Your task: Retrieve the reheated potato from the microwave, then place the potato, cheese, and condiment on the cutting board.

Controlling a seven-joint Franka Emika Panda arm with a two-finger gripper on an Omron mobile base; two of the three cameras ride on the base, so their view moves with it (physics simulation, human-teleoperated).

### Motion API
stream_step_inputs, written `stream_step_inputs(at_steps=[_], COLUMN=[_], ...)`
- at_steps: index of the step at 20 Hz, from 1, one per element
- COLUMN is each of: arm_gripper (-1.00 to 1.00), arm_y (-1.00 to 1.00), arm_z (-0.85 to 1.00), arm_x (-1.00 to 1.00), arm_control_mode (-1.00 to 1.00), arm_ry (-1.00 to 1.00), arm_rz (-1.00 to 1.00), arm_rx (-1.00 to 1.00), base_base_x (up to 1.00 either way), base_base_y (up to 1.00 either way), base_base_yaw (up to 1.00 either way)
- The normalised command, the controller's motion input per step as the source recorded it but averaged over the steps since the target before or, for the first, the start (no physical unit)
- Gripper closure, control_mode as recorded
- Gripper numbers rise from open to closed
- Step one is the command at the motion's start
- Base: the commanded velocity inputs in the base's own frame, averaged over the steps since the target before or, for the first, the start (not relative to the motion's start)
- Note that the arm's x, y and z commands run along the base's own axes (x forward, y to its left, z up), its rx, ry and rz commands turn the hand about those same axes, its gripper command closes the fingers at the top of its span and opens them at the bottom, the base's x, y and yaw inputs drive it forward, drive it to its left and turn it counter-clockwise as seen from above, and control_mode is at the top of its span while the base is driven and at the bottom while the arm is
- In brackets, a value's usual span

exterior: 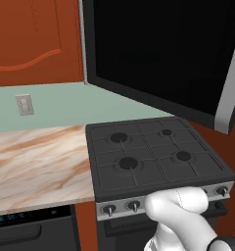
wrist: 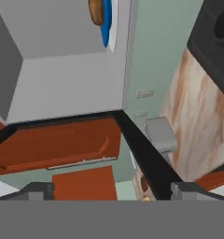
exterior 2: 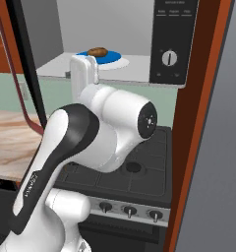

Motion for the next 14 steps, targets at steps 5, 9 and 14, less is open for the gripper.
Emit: stream_step_inputs(at_steps=[5, 9, 14], arm_gripper=[-1.00, -1.00, -1.00], arm_y=[0.25, 0.31, 0.33], arm_z=[0.02, 0.06, 0.04], arm_x=[0.10, 0.04, -0.04], arm_control_mode=[-1.00, -1.00, -1.00], arm_ry=[-0.08, -0.11, -0.12], arm_rz=[0.14, 0.11, 0.08], arm_rx=[-0.04, -0.01, 0.00], base_base_x=[0.00, 0.00, 0.00], base_base_y=[0.00, 0.00, 0.00], base_base_yaw=[0.00, 0.00, 0.00])
